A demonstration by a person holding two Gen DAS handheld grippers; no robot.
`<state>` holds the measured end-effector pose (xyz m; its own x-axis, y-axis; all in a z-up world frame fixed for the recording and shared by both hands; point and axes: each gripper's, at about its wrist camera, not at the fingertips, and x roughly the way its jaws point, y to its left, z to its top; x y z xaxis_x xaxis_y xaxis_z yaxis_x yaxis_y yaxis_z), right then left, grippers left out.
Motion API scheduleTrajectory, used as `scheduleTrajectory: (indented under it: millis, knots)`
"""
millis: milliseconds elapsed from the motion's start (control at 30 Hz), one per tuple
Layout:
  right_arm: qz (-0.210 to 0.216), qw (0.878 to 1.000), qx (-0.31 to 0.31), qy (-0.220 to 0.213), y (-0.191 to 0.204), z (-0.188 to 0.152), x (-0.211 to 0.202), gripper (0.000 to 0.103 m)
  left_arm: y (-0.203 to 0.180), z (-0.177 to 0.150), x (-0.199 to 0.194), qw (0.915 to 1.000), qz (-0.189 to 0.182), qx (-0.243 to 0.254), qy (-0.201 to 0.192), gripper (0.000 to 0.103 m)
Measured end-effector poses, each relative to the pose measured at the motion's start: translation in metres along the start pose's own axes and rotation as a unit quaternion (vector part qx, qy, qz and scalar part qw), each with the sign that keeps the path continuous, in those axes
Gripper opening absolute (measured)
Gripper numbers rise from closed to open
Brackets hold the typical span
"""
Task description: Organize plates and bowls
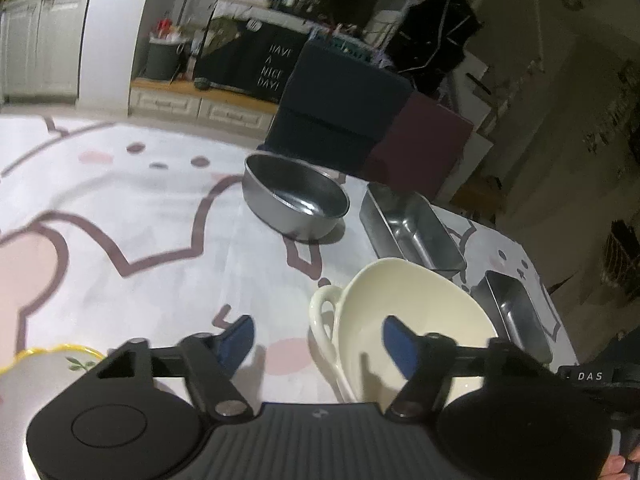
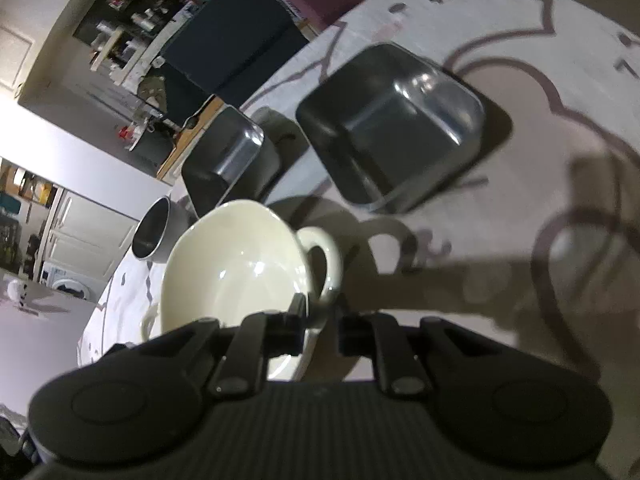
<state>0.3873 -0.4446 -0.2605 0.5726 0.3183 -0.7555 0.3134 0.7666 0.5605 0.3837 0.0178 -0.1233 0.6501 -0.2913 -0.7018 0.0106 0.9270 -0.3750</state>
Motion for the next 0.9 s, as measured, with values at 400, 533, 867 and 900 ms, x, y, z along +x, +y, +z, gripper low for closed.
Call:
scheduleTrajectory:
  millis: [400, 533, 867, 900]
  knots:
    - [0.027, 0.998, -0.056, -0.002, -0.01, 0.026, 0.006, 0.017, 0.004, -0.002, 0.036, 0.9977, -0.024, -0.044, 0.045, 0.027]
    - [0.046, 0.997, -0.066, 0.002, -0.014, 0.036, 0.007, 0.022, 0.006, 0.0, 0.041, 0.9965, -0.032, -0.059, 0.05, 0.022]
    - [0.047, 0.996, -0.082, -0.007, -0.014, 0.057, 0.006, 0.01, 0.008, 0.003, 0.042, 0.9949, -0.037, -0.071, 0.062, 0.017]
    - [0.046, 0.995, -0.083, -0.005, -0.014, 0.057, 0.005, 0.01, 0.009, 0.002, 0.041, 0.9946, -0.037, -0.072, 0.065, 0.017]
